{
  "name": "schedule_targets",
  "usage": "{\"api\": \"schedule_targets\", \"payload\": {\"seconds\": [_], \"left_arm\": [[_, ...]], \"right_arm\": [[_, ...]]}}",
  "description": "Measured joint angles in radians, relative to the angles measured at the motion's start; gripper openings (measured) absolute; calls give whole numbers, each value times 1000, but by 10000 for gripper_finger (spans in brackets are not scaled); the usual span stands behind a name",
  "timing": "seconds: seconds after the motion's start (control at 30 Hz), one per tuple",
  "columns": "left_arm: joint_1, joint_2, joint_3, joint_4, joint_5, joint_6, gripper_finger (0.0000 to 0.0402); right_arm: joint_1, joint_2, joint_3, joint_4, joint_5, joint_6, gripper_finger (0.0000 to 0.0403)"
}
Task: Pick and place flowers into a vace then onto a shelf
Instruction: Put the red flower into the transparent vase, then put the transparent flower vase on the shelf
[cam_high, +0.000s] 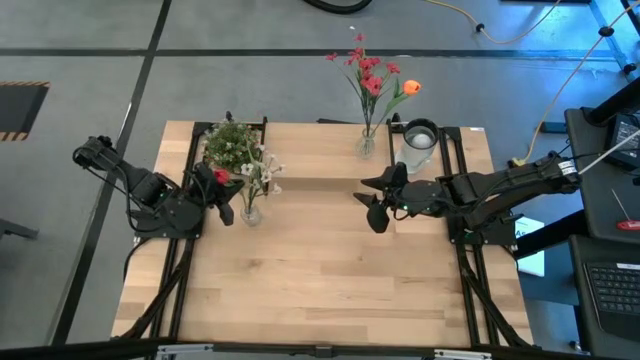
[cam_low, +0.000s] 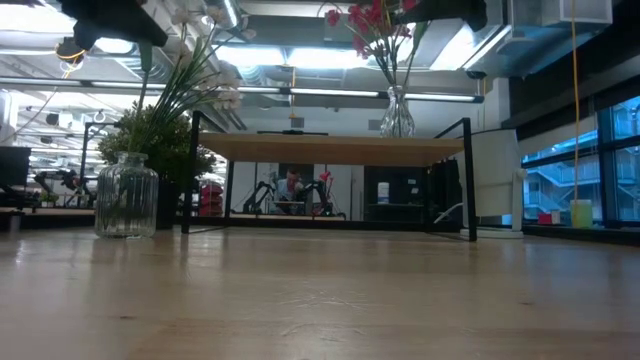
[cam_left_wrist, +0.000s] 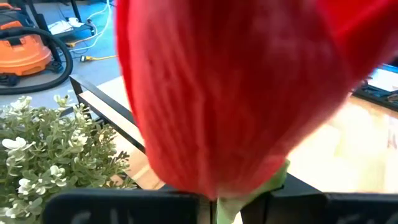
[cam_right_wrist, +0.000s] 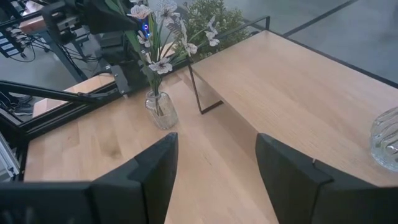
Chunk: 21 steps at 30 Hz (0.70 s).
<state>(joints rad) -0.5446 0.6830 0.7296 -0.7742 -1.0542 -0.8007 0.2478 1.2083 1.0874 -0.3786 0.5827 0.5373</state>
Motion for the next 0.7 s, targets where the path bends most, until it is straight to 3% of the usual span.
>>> {"api": "schedule_targets", "payload": {"seconds": [0.2, 0.43, 0.7], "left_arm": [[0, 0, 0, -3, 3, 0, 54], [0, -1, 0, -23, 43, 2, 111], [5, -21, 0, -66, 191, 3, 157]], "right_arm": [[0, 0, 0, 0, 0, 0, 217], [0, 0, 0, 0, 0, 0, 217], [0, 0, 0, 0, -10, 0, 217]]}}
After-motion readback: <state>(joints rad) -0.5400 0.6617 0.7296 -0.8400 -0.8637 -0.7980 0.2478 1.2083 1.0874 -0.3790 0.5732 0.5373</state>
